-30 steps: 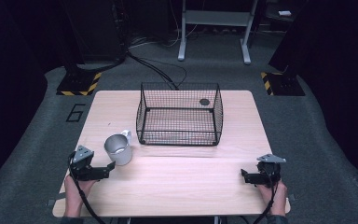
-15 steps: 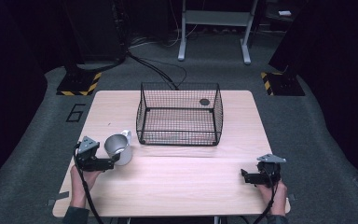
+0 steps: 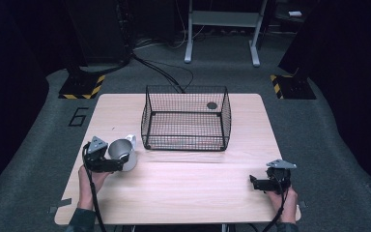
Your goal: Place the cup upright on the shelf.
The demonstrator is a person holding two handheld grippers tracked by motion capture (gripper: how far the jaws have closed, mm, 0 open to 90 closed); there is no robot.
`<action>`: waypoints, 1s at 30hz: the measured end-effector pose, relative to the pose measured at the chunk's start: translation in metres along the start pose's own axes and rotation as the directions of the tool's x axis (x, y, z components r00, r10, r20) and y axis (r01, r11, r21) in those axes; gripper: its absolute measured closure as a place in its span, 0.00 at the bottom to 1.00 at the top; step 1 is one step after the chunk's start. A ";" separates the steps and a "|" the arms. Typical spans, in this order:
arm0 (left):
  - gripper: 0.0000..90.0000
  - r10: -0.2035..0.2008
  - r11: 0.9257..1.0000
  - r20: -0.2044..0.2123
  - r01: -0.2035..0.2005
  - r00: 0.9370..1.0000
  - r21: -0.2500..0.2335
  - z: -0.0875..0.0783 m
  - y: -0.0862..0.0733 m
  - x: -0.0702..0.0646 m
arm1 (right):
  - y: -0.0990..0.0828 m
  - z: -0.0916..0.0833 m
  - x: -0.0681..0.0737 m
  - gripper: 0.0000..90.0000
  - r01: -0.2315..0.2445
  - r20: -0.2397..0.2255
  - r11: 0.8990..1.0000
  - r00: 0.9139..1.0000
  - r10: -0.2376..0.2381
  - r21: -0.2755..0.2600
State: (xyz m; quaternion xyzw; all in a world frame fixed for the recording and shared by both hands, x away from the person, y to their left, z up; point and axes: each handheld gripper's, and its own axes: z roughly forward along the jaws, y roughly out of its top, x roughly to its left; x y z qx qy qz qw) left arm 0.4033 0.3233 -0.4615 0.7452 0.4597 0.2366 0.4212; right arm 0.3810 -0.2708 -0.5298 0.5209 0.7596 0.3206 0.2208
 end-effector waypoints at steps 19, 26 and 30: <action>0.01 0.024 1.000 -0.026 -0.024 0.999 0.010 0.017 0.006 -0.008 | 0.000 0.000 0.000 0.00 0.000 0.000 1.000 1.000 0.000 0.000; 0.05 0.035 0.999 -0.056 -0.035 0.998 0.017 0.018 0.006 -0.009 | 0.000 0.000 0.000 0.00 0.000 0.000 1.000 1.000 0.000 0.000; 0.06 0.036 0.999 -0.066 -0.035 0.997 0.015 0.018 0.006 -0.010 | 0.000 0.000 0.000 0.00 0.000 0.000 1.000 1.000 0.000 0.000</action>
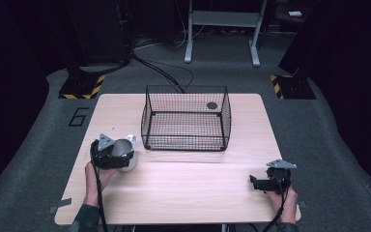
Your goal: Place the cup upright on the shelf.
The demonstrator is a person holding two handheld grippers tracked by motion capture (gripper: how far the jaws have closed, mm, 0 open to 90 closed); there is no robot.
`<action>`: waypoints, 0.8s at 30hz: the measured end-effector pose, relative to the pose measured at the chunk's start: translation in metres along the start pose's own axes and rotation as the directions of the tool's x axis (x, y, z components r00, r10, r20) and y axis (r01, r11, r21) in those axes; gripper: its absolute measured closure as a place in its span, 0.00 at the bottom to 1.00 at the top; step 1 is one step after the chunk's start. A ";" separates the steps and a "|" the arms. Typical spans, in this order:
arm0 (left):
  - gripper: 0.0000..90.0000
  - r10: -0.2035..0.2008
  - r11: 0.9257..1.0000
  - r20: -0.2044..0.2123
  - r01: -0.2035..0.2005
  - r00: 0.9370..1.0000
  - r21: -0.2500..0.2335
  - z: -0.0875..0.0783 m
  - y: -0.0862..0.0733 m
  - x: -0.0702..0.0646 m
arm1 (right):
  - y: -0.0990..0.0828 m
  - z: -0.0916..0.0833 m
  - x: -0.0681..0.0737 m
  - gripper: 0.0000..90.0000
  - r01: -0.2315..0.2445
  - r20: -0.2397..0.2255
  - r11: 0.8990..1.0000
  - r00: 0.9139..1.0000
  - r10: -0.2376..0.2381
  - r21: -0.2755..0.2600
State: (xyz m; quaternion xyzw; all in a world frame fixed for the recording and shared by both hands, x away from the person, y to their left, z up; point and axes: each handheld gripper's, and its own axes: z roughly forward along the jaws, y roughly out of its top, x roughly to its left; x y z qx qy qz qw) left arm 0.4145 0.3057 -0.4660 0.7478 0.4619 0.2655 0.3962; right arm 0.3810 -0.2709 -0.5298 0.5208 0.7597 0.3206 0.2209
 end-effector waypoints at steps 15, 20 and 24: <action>0.07 0.018 1.000 0.016 -0.018 1.000 -0.014 -0.005 -0.001 0.000 | 0.000 0.000 0.000 0.00 0.000 0.000 1.000 1.000 0.000 0.000; 0.07 0.019 1.000 0.021 -0.019 1.000 -0.017 -0.009 -0.001 0.001 | 0.000 0.000 0.000 0.00 0.000 0.000 1.000 1.000 0.000 0.000; 0.07 0.025 1.000 0.027 -0.024 0.999 -0.017 -0.013 -0.001 0.001 | 0.000 0.000 0.000 0.00 0.000 0.000 1.000 1.000 0.000 0.000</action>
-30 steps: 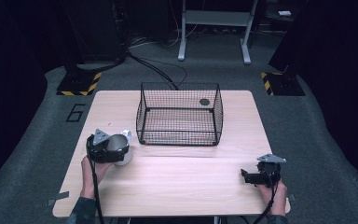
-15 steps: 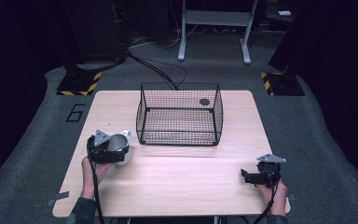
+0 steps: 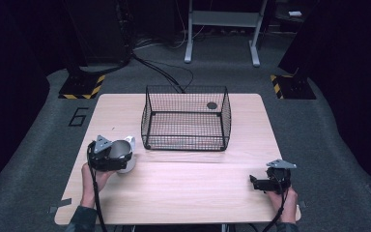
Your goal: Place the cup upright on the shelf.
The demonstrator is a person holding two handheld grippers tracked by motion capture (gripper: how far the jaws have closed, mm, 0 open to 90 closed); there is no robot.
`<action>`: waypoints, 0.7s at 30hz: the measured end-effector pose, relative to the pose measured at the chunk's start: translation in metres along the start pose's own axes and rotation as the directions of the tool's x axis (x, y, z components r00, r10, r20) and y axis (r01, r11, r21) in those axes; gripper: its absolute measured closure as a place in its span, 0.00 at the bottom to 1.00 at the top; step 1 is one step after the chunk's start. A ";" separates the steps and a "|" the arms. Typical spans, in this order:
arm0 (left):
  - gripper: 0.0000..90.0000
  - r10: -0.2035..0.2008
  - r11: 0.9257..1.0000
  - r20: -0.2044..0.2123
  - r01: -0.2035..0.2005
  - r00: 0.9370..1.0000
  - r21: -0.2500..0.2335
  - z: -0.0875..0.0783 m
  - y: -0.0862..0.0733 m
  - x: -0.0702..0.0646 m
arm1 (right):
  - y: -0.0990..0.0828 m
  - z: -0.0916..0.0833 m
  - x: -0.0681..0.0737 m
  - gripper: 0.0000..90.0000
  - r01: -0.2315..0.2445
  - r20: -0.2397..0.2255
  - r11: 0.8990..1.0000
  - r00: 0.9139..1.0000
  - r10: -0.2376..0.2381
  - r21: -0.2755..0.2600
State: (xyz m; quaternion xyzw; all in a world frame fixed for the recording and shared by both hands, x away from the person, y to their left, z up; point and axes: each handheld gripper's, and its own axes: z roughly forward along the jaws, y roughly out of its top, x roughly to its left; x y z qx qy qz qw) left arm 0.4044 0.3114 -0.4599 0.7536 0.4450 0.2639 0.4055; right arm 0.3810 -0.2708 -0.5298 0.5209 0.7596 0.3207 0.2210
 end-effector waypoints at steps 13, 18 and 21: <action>0.07 0.046 0.999 0.025 -0.047 0.999 0.009 -0.012 0.001 -0.007 | 0.000 0.000 0.000 0.00 0.000 0.000 1.000 1.000 0.000 0.000; 0.07 0.059 0.998 0.035 -0.059 0.998 0.008 -0.015 0.001 -0.009 | 0.000 0.000 0.000 0.00 0.000 0.000 1.000 1.000 0.000 0.000; 0.07 0.061 0.998 0.040 -0.062 0.997 0.008 -0.017 0.001 -0.010 | 0.000 0.000 0.000 0.00 0.000 0.000 1.000 1.000 0.000 0.000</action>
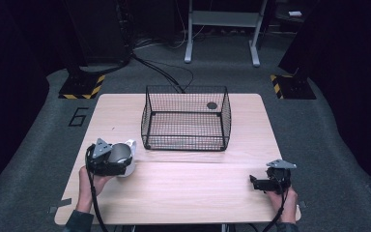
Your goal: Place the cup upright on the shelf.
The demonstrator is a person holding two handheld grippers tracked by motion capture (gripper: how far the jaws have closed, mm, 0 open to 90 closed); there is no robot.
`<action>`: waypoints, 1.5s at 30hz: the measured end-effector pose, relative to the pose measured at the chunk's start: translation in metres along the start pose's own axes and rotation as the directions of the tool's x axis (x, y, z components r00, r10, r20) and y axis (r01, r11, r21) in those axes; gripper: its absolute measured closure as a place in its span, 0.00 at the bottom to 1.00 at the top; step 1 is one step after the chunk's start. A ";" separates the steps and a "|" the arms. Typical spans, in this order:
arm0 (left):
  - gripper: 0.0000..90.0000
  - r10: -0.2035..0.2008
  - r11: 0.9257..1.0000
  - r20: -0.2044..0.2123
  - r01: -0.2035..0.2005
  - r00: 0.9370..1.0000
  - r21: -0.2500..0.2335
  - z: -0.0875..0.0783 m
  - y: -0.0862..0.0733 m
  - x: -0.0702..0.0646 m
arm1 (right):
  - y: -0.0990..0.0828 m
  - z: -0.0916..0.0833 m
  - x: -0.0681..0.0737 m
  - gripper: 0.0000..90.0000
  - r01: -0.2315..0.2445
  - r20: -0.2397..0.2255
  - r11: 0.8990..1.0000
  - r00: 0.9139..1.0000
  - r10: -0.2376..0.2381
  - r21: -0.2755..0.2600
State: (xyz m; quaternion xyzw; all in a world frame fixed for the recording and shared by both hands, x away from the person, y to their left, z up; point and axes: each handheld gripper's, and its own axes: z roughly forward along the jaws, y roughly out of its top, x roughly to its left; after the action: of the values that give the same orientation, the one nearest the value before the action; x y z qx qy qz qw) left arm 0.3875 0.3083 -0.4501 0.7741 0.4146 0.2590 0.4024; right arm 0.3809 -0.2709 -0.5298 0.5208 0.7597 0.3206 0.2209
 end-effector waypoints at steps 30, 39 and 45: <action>0.07 0.089 0.996 0.128 -0.087 0.988 -0.025 -0.009 0.027 -0.028 | 0.000 0.000 0.000 0.00 0.000 0.000 1.000 1.000 0.000 0.000; 0.07 0.115 0.993 0.168 -0.111 0.979 -0.033 -0.007 0.036 -0.038 | 0.000 0.000 0.000 0.00 0.000 0.000 1.000 1.000 0.000 0.000; 0.07 0.136 0.991 0.189 -0.132 0.973 -0.033 -0.004 0.042 -0.044 | 0.000 0.000 0.000 0.00 0.000 0.000 1.000 1.000 0.000 0.000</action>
State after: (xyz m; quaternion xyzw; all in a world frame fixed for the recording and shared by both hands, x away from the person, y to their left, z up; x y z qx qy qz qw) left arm 0.3799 0.2590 -0.4152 0.8173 0.3184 0.2143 0.4298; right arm 0.3809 -0.2708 -0.5298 0.5209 0.7596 0.3209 0.2208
